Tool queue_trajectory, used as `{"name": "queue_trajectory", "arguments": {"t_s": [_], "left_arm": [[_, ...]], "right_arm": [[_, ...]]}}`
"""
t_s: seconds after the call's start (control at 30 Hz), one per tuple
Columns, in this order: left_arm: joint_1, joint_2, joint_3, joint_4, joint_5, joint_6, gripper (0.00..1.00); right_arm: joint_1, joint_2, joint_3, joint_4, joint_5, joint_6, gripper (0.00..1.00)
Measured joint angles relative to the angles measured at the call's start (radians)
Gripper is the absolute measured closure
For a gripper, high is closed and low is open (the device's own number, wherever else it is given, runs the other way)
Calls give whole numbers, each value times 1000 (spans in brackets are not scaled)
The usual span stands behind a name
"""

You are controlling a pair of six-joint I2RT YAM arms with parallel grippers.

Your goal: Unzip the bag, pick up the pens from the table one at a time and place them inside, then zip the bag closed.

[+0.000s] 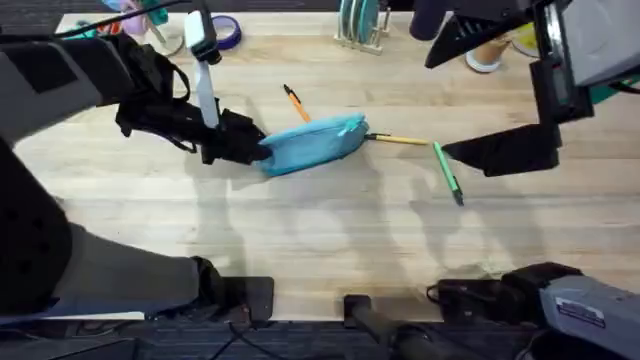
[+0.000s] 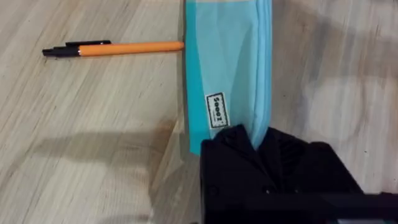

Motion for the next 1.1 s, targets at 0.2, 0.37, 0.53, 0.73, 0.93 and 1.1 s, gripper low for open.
{"name": "queue_trajectory", "arguments": {"t_s": [0.2,0.37,0.53,0.73,0.93,1.1], "left_arm": [[0,0,0,0,0,0,957],[0,0,0,0,0,0,957],[0,0,0,0,0,0,957],[0,0,0,0,0,0,957],[0,0,0,0,0,0,957],[0,0,0,0,0,0,957]], "right_arm": [[1,10,0,0,-2,-35,4],[1,45,0,1,-4,-42,4],[1,56,0,5,-4,-45,4],[1,56,0,5,-4,-58,4],[7,57,0,4,-4,-64,4],[30,89,3,4,-8,-64,4]]}}
